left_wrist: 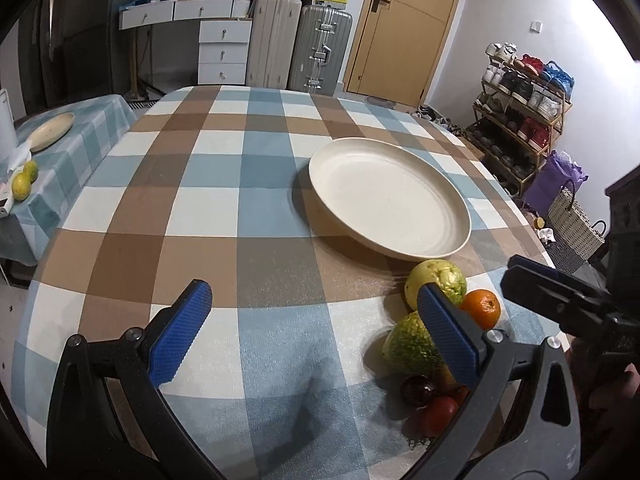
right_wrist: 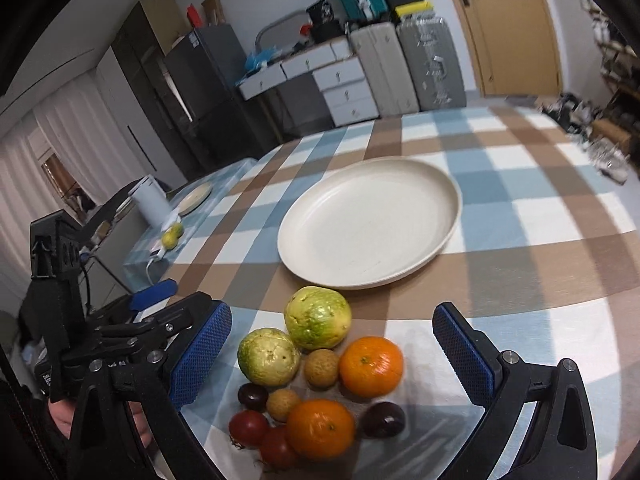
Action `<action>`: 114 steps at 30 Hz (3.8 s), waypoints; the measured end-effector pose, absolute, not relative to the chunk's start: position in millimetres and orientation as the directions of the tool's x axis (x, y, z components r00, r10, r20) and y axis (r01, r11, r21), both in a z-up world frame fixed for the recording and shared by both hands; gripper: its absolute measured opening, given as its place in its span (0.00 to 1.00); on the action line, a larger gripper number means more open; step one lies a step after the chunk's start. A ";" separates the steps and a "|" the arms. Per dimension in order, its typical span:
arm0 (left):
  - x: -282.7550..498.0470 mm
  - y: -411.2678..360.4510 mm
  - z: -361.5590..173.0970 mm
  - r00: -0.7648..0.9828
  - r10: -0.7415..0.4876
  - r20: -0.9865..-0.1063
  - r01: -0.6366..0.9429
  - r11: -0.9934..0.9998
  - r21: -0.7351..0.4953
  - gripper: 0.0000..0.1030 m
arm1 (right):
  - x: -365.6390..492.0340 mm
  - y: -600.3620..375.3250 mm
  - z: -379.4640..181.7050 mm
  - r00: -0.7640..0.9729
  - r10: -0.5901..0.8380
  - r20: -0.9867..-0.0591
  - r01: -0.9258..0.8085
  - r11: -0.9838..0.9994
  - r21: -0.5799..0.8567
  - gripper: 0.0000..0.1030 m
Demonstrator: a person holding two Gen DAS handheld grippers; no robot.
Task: Organize fruits
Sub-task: 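Reach the right tool to the yellow-green guava and close on it, then grasp the bumpy green fruit with the left tool while the right tool lifts the guava, then carry both fruits onto the cream plate and open both tools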
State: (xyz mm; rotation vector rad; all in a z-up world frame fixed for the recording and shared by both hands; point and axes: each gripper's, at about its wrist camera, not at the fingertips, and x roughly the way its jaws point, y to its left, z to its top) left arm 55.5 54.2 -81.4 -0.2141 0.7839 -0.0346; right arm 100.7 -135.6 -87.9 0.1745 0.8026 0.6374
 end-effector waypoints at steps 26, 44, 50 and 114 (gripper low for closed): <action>64.3 75.7 -89.4 0.741 -0.115 -0.661 -0.045 0.975 -0.220 0.98 | 144.9 -90.4 -117.7 0.313 0.594 -0.741 -0.467 0.776 0.425 0.80; 51.0 66.1 -78.7 0.742 -0.068 -0.667 -0.061 0.984 -0.167 0.98 | 135.8 -111.7 -110.0 0.344 0.662 -0.666 -0.456 0.737 0.498 0.49; 49.0 58.9 -75.5 0.735 -0.059 -0.675 -0.060 0.987 -0.152 0.98 | 132.9 -127.1 -104.7 0.356 0.717 -0.599 -0.457 0.693 0.558 0.49; 131.2 58.2 -49.5 0.614 -0.445 -0.652 0.163 0.879 -0.447 0.50 | 141.3 -202.0 -74.5 0.484 0.772 -0.412 -0.464 0.626 0.627 0.49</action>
